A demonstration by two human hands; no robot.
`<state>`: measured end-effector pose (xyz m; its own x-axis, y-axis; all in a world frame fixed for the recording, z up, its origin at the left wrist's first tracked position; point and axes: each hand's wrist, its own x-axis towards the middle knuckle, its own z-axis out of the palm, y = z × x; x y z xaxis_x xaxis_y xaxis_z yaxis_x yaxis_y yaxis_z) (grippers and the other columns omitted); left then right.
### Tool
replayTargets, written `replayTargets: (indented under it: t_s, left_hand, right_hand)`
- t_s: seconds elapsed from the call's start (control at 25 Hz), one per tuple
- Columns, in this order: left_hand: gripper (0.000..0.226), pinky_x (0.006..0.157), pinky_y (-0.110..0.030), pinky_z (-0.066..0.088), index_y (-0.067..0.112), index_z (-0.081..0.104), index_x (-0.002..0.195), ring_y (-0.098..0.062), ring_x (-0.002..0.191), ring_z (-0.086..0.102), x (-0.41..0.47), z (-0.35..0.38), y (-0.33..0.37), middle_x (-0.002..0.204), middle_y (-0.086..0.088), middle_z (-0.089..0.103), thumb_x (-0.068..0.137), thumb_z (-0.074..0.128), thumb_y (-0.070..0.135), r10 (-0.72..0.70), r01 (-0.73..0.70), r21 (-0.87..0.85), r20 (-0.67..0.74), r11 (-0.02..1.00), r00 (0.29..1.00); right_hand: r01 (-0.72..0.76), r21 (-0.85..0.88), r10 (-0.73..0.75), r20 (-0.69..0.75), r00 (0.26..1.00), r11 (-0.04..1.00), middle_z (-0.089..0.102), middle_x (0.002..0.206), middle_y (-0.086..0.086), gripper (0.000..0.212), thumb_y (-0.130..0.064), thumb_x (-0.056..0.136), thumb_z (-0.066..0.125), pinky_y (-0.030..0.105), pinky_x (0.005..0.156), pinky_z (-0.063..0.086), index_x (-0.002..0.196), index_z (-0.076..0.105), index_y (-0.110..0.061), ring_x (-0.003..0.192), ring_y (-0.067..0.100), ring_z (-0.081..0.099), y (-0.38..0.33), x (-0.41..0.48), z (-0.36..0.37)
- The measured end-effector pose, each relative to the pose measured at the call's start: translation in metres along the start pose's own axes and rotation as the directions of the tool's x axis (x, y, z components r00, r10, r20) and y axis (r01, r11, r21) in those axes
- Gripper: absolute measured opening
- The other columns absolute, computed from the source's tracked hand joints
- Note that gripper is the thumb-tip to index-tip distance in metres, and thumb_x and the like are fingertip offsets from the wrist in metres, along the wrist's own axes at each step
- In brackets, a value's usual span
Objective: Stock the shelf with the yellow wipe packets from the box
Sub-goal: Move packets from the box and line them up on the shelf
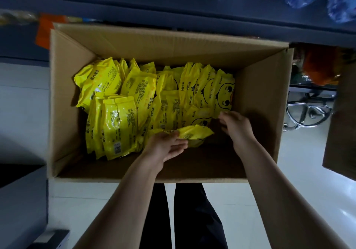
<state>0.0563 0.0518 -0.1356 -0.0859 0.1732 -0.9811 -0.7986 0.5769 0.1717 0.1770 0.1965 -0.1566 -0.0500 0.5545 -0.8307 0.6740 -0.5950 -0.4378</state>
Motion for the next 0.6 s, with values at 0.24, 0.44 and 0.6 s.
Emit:
replayTargets:
  t_s: [0.24, 0.44, 0.6]
  left_hand:
    - [0.035, 0.06, -0.026, 0.034, 0.011, 0.046, 0.061, -0.021, 0.069, 0.052, -0.022, -0.031, 0.01, 0.068, -0.013, 0.052, 0.087, 0.061, 0.03, 0.328, -0.289, 0.589, 0.044, 0.754, 0.944]
    - [0.016, 0.066, -0.035, 0.046, 0.0, 0.056, 0.084, -0.025, 0.078, 0.058, -0.002, -0.052, 0.025, 0.074, -0.008, 0.059, 0.085, 0.065, 0.013, 0.272, -0.143, 0.633, -0.111, 0.761, 0.956]
    - [0.008, 0.067, -0.028, 0.051, 0.004, 0.052, 0.093, -0.025, 0.092, 0.057, 0.015, -0.057, 0.01, 0.108, -0.015, 0.058, 0.088, 0.058, 0.003, 0.146, -0.048, 0.342, -0.266, 0.939, 0.953]
  right_hand:
    - [-0.033, 0.05, 0.031, 0.036, 0.999, 0.998, 0.062, 0.105, 0.001, 0.025, -0.023, 0.094, 0.054, 0.043, 0.1, 0.046, 0.116, 0.06, -0.014, 0.107, 0.021, 0.058, -0.007, -0.015, 0.001]
    - [-0.227, 0.277, 0.203, 0.113, 0.973, 0.934, 0.063, 0.116, 0.009, 0.012, -0.022, 0.095, 0.052, 0.034, 0.091, 0.048, 0.099, 0.059, -0.013, 0.108, 0.021, 0.059, 0.009, -0.017, 0.021]
    - [-0.364, 0.411, 0.32, 0.173, 0.931, 0.836, 0.061, 0.118, 0.013, 0.032, -0.021, 0.096, 0.051, 0.033, 0.083, 0.045, 0.124, 0.053, -0.004, 0.105, 0.022, 0.058, 0.027, -0.019, 0.04]
